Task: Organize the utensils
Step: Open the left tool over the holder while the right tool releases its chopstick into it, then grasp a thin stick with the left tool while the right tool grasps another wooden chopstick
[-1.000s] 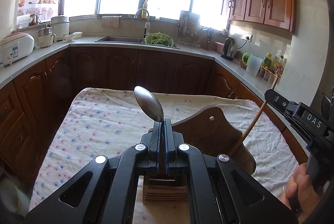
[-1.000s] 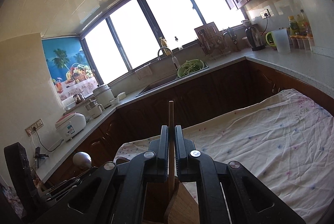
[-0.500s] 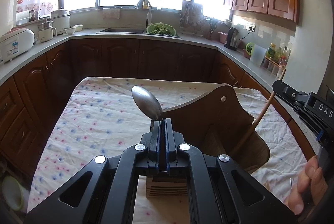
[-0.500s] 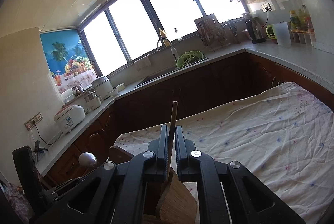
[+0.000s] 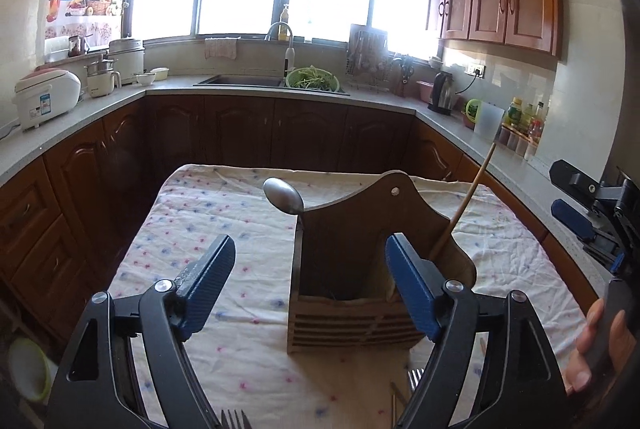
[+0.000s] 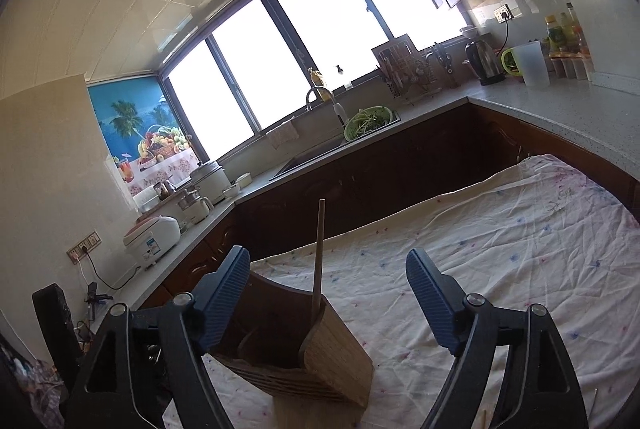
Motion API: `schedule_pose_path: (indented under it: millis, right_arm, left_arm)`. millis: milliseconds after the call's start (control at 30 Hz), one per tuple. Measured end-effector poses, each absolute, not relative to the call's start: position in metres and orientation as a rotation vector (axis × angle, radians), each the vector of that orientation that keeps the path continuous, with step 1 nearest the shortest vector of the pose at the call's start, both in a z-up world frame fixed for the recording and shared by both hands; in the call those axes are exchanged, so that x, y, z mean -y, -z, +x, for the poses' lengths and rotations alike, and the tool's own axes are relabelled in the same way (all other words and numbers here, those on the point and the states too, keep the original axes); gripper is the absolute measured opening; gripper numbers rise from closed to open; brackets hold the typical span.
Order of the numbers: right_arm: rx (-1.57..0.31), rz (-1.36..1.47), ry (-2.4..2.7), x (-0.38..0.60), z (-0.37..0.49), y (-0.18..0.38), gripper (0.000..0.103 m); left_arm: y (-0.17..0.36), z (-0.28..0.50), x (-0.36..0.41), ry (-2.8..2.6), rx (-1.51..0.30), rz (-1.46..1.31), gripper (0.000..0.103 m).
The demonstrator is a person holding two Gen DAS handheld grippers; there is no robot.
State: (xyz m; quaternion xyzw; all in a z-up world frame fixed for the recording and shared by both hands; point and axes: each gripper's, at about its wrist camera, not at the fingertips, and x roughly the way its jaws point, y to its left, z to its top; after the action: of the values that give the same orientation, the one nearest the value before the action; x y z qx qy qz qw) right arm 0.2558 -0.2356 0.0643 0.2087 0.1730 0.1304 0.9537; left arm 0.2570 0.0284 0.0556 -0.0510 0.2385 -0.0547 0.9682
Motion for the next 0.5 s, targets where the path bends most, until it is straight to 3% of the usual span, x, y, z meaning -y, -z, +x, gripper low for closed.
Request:
schedule_pose_path:
  millis: [100,500]
  right_arm:
    - [-0.356,0.421,-0.268,0.245,0.233,-0.061,0.097]
    - [-0.446,0.387,-0.208,0.279,0.136,-0.022,0.098]
  left_arm:
    - [-0.054,0.238,-0.030,0.109,-0.492,-0.120,0.087]
    - [-0.019,0.167,-0.014,0.182,-0.596,-0.160,0.089]
